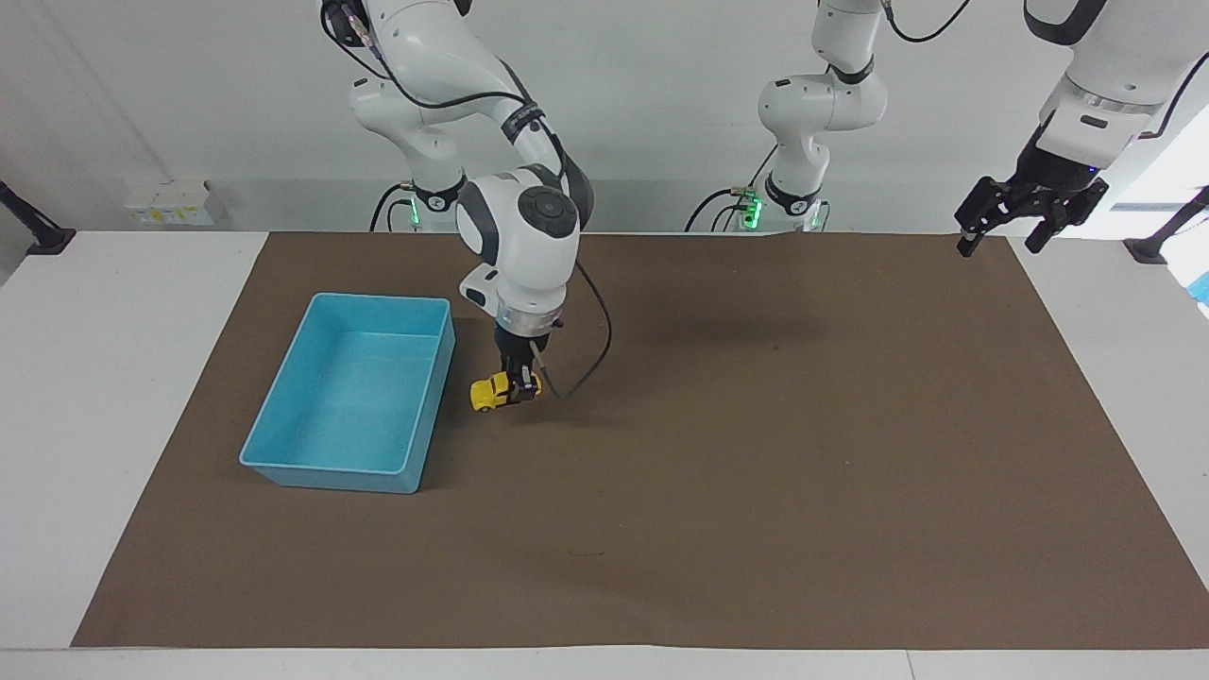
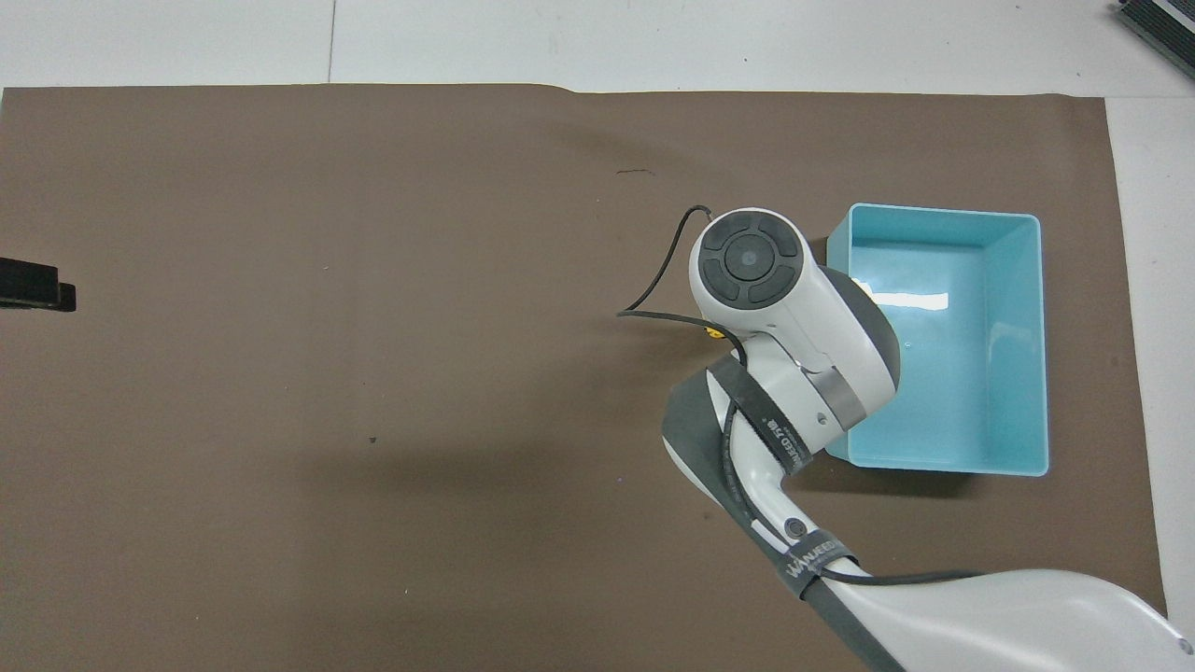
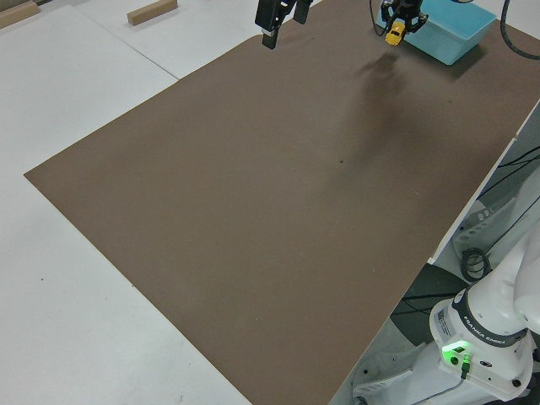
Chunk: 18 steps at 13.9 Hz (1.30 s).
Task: Wind up and store yellow beetle car
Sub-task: 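Grasp the yellow car with the right gripper and lift it, then carry the car into the blue box and lower it with the right gripper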
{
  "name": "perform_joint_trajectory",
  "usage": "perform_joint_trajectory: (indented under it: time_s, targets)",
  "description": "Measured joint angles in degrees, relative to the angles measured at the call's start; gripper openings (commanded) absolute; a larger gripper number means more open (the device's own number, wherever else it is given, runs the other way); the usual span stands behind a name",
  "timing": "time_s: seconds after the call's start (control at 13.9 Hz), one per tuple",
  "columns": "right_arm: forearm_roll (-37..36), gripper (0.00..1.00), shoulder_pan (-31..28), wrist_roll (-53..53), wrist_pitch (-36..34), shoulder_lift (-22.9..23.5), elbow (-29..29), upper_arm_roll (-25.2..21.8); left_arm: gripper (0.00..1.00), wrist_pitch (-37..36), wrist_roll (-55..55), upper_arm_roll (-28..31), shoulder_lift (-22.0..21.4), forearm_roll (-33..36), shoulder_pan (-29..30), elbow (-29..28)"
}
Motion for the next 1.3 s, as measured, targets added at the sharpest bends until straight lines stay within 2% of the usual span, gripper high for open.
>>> perform_joint_trajectory:
  time_s: [0.36,0.65,1.3]
  targets:
    - [3.3,0.0,-3.6,-20.2,-3.6,-6.3,0.2,0.0,1.0,-0.4,0.0,0.2,0.0,0.0,0.0,0.0]
    - [6.3,0.0,-6.1,-35.3,-4.5,-8.0,0.2,0.0,1.0,-0.4,0.0,0.2,-0.1,0.0,0.0,0.0]
    - [13.9,0.0,-15.8,-70.7,-7.5,-12.1,-0.2,0.0,1.0,-0.4,0.0,0.2,-0.1,0.0,0.0,0.0]
